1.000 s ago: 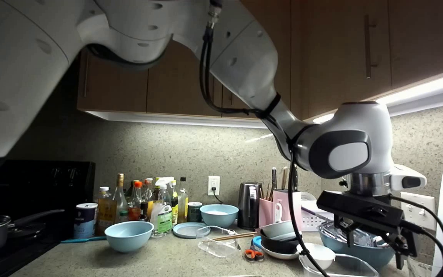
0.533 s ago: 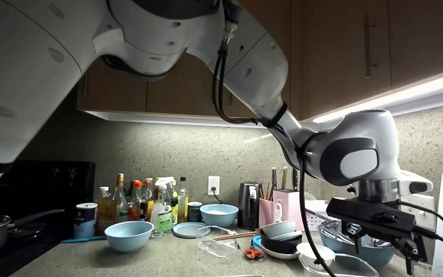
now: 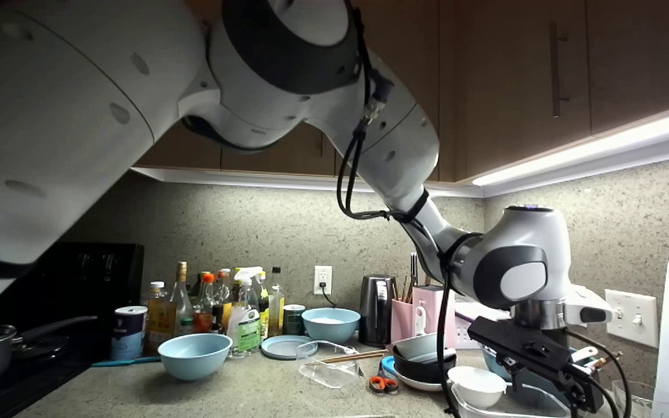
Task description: Pick up the bowl and place it on the left side of the counter
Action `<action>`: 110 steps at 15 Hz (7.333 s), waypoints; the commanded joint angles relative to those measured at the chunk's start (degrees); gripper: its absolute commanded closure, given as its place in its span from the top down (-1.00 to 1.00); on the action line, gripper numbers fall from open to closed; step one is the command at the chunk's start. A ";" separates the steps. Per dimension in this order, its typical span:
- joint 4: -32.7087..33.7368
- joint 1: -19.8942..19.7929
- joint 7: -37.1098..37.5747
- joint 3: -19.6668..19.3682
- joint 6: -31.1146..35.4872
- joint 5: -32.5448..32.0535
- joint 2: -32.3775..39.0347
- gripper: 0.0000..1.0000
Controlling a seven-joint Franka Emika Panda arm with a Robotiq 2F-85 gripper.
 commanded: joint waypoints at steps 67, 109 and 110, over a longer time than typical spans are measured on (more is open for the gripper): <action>-16.29 34.64 14.21 12.53 -1.17 -50.94 -9.15 -0.86; 7.30 47.05 18.58 5.15 -2.96 -52.24 5.85 1.00; 6.47 47.64 19.43 5.09 -3.35 -52.35 4.57 1.00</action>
